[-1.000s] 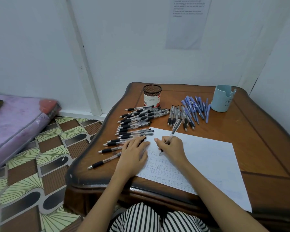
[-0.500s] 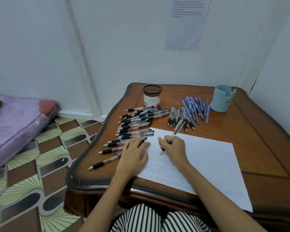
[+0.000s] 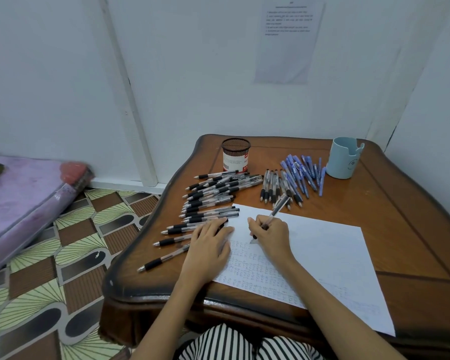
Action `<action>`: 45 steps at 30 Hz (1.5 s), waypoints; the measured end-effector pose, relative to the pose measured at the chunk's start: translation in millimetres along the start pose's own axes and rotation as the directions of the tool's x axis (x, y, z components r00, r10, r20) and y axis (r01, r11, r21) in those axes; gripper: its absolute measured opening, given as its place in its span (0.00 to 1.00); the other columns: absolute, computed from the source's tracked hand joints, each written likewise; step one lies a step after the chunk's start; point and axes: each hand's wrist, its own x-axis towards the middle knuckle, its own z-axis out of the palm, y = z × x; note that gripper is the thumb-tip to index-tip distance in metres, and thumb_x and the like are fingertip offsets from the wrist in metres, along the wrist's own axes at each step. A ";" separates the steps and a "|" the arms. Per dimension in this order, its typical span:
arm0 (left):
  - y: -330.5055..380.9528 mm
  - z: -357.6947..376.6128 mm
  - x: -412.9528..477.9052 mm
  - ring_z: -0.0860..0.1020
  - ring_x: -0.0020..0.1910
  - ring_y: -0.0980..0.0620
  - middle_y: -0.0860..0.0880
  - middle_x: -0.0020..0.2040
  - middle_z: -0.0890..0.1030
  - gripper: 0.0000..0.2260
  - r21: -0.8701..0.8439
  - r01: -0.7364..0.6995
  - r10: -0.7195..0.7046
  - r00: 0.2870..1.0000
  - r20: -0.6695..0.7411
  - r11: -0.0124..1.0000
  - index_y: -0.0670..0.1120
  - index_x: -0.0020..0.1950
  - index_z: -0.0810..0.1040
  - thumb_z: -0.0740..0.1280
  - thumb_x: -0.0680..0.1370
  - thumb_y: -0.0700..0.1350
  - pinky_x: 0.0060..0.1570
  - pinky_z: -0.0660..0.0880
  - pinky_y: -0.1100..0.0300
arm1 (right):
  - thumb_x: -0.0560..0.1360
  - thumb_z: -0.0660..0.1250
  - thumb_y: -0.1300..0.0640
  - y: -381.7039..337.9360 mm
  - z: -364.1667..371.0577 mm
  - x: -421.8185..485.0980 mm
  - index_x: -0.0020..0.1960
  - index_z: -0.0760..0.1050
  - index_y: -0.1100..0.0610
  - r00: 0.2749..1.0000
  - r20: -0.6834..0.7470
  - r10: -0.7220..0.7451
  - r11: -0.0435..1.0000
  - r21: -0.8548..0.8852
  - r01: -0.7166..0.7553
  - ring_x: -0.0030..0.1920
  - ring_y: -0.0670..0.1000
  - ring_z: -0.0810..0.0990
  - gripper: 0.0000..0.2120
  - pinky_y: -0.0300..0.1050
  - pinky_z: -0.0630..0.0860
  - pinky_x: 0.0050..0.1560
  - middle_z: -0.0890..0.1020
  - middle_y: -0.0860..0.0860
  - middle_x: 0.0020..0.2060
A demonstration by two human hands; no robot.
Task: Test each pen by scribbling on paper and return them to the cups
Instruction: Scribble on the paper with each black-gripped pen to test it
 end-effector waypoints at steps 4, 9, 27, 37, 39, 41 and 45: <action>1.2 -0.5 0.1 0.54 0.74 0.57 0.56 0.74 0.60 0.17 0.004 0.007 -0.007 1.000 0.010 1.000 0.54 0.70 0.66 0.54 0.81 0.48 0.70 0.44 0.61 | 0.76 0.66 0.60 2.5 -1.3 0.7 0.26 0.66 0.59 1.000 -0.009 -0.014 0.999 0.029 0.014 0.25 0.38 0.74 0.20 0.41 0.69 0.35 0.70 0.50 0.21; 1.8 -0.8 0.6 0.52 0.74 0.58 0.56 0.75 0.58 0.18 0.005 0.020 -0.020 1.000 0.023 1.000 0.55 0.71 0.65 0.54 0.81 0.48 0.71 0.43 0.60 | 0.75 0.67 0.49 -4.4 -3.4 -0.9 0.25 0.69 0.57 0.999 -0.024 0.037 0.998 0.061 -0.036 0.24 0.41 0.72 0.23 0.39 0.70 0.33 0.73 0.45 0.21; 2.1 -2.3 -0.1 0.52 0.74 0.59 0.57 0.75 0.58 0.17 0.002 0.027 -0.027 0.999 0.027 1.000 0.56 0.71 0.65 0.53 0.81 0.49 0.72 0.42 0.60 | 0.81 0.54 0.53 1.3 -20.4 10.1 0.53 0.76 0.61 0.960 0.081 0.267 0.828 0.490 -0.272 0.18 0.42 0.63 0.15 0.33 0.60 0.20 0.65 0.47 0.19; 2.8 -3.6 -0.5 0.51 0.74 0.59 0.57 0.75 0.57 0.17 0.012 0.010 -0.010 1.000 0.021 1.000 0.56 0.71 0.64 0.52 0.82 0.49 0.71 0.40 0.61 | 0.79 0.61 0.55 4.8 -31.2 77.0 0.52 0.74 0.62 0.955 -0.030 0.294 0.937 -0.186 -0.295 0.39 0.54 0.76 0.10 0.45 0.68 0.39 0.78 0.55 0.39; 3.1 -3.9 -0.9 0.51 0.74 0.59 0.57 0.75 0.57 0.17 0.007 0.010 -0.010 1.000 0.021 1.000 0.56 0.70 0.65 0.52 0.81 0.49 0.70 0.39 0.62 | 0.77 0.63 0.53 2.4 -36.4 100.6 0.56 0.74 0.62 0.961 -0.055 0.270 0.873 -0.407 -0.269 0.50 0.58 0.78 0.13 0.46 0.70 0.45 0.80 0.59 0.50; 2.9 -3.7 -0.5 0.51 0.74 0.59 0.57 0.75 0.57 0.19 0.004 0.014 -0.015 0.999 0.029 1.000 0.56 0.69 0.65 0.48 0.80 0.51 0.69 0.37 0.63 | 0.78 0.63 0.50 -5.6 -39.6 114.1 0.62 0.70 0.61 0.965 -0.083 0.249 0.797 -0.549 -0.252 0.56 0.59 0.76 0.18 0.47 0.70 0.48 0.74 0.60 0.59; 2.0 -3.1 -0.2 0.51 0.74 0.59 0.57 0.75 0.57 0.19 0.008 0.013 -0.013 1.000 0.024 1.000 0.56 0.69 0.65 0.48 0.80 0.51 0.68 0.37 0.63 | 0.79 0.61 0.54 -13.5 -29.2 126.4 0.66 0.69 0.57 1.000 -0.015 0.021 0.691 -0.722 -0.025 0.57 0.57 0.75 0.17 0.47 0.73 0.50 0.69 0.58 0.63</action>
